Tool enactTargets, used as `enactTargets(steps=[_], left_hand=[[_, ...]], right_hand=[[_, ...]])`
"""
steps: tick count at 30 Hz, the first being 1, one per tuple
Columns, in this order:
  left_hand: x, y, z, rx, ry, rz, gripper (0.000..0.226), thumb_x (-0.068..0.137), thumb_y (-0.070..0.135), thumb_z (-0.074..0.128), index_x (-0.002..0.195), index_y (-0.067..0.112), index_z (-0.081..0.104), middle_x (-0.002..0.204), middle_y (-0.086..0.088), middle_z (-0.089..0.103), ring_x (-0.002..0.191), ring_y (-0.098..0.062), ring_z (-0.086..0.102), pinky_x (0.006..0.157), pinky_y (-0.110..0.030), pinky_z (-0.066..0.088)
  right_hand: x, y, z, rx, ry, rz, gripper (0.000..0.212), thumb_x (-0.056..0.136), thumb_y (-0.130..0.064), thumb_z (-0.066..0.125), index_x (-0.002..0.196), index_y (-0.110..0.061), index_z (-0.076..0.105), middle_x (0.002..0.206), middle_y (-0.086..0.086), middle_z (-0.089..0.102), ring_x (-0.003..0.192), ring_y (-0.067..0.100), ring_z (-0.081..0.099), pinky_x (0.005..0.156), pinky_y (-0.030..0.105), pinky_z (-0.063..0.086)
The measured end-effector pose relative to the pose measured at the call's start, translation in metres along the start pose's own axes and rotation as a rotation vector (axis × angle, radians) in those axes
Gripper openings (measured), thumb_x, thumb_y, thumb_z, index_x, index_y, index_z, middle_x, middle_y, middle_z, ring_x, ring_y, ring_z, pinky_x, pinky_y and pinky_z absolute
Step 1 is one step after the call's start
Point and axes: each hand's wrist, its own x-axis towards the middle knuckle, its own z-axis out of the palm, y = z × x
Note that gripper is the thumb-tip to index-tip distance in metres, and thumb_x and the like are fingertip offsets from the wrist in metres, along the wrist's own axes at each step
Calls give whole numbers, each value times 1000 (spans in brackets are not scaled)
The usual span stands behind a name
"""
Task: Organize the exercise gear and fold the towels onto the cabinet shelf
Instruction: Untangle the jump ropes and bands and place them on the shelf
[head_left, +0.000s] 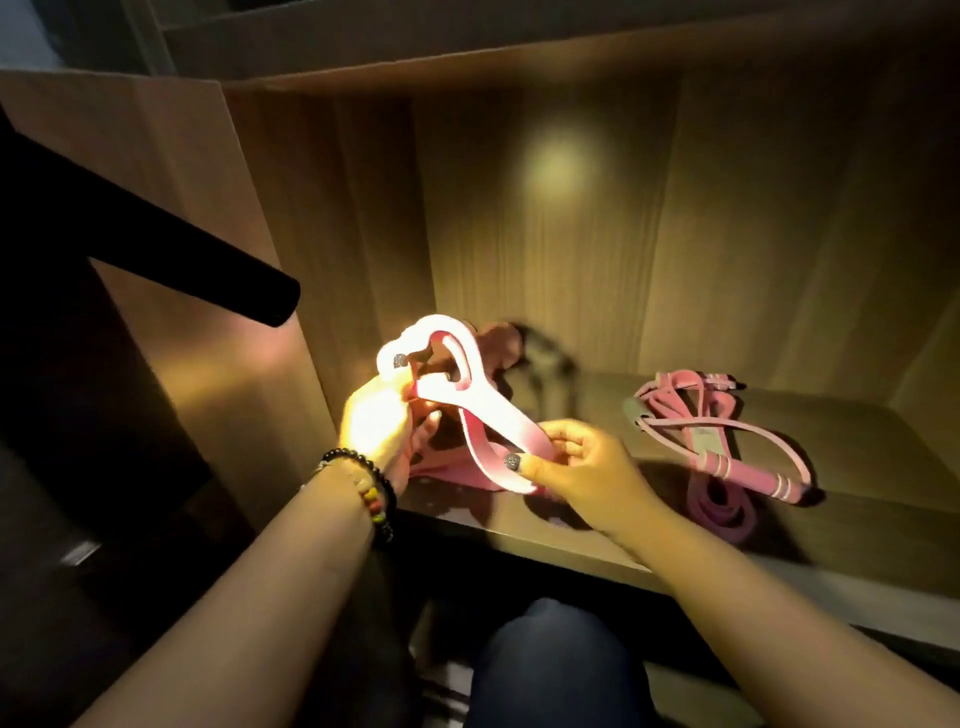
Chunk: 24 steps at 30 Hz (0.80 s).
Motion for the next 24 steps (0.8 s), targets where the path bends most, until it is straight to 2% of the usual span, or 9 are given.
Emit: enactTargets(steps=[2,4,8,10,12,14,18,21,24], left_hand=[[27,-15,2,82,117,-1,26,100,27,50,82,15,65,53,4,63,45,-9,52,54,-25,41],[53,-32,1,134,242,-27,26,97,25,53,77,11,63,48,1,55,35,-10,44,50,-23,36],[82,-64,-12,255,418,21,24,95,16,52,99,-3,67,76,-13,62,67,-24,55,63,-29,40],[89,-75,-20,342,484,53,25,94,15,53,105,-4,65,95,-19,66,84,-29,61,70,-27,40],[93,-82,-25,480,492,49,25,95,16,54,107,-3,64,102,-18,66,89,-30,59,72,-27,40],[96,-88,-30,616,472,66,29,95,19,54,114,-2,61,114,-21,62,101,-34,57,84,-34,43],[88,-101,-27,754,487,142,52,96,21,55,139,-2,39,141,-22,41,131,-34,38,109,-37,27],[74,-115,-18,862,489,245,69,94,25,57,150,4,23,155,-13,17,141,-30,21,116,-42,15],[70,-130,-22,1091,377,458,58,94,24,52,146,9,31,157,-11,16,144,-30,14,117,-47,9]], right_hand=[[20,0,-6,-62,75,-23,36,71,-11,83,101,-17,65,98,0,69,89,16,66,77,26,56],[41,-1,-8,-121,87,-59,38,70,-9,83,101,-17,63,99,-4,66,91,9,62,77,17,51],[78,-3,2,-325,17,-142,41,71,-4,82,108,-13,67,102,-4,66,92,8,58,74,10,44],[93,0,9,-434,-27,-161,43,72,-8,81,113,-14,68,109,-1,67,98,11,58,78,15,46],[105,4,14,-495,-68,-187,44,75,-9,79,117,-14,67,115,1,66,103,13,57,87,24,47],[112,8,17,-530,-105,-201,46,77,-9,78,121,-12,65,120,2,65,103,11,54,89,26,45],[115,23,19,-539,-98,-157,44,75,-9,80,116,-12,65,113,4,65,104,18,59,88,31,51],[111,36,19,-500,-31,-108,38,76,-11,79,105,-16,55,100,1,61,90,16,58,69,21,48],[110,46,17,-449,19,-74,25,82,-13,74,95,-18,53,98,-1,59,89,14,56,65,18,44]])
